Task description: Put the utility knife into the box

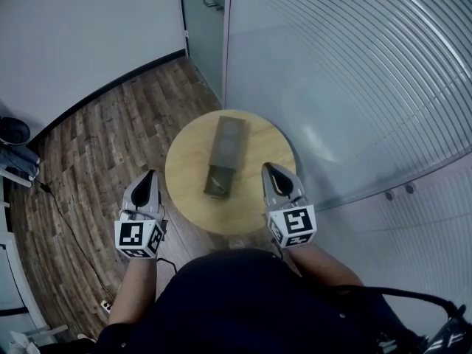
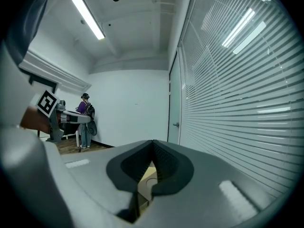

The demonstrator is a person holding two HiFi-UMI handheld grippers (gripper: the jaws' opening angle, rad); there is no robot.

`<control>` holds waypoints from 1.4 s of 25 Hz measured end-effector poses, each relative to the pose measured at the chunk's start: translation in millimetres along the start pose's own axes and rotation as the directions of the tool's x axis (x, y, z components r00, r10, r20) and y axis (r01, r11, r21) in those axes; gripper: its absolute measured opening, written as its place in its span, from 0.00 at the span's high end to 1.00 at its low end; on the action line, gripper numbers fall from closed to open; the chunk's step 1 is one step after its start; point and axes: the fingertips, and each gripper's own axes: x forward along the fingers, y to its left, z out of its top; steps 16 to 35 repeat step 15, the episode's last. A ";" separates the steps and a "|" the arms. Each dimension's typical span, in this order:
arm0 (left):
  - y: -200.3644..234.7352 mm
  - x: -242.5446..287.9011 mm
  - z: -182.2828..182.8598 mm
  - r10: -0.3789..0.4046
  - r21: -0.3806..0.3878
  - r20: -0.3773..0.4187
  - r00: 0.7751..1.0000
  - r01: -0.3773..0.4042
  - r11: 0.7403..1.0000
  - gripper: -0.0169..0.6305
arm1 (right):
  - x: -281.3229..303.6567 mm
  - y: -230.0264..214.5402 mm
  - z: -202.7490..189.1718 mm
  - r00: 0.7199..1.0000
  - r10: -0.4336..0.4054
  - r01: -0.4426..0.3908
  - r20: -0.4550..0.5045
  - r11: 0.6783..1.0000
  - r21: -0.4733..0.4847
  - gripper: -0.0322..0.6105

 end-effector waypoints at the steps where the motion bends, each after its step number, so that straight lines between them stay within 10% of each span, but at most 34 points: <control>1: -0.4 0.5 -1.2 0.000 0.000 -0.002 1.000 0.000 1.000 0.97 | 0.3 -0.5 -1.4 1.000 0.000 0.000 -0.001 1.000 0.001 0.94; 35: -8.9 4.8 4.8 0.002 0.006 0.005 1.000 -0.002 1.000 0.97 | -0.3 -11.5 -2.3 1.000 -0.006 0.006 0.005 1.000 0.004 0.94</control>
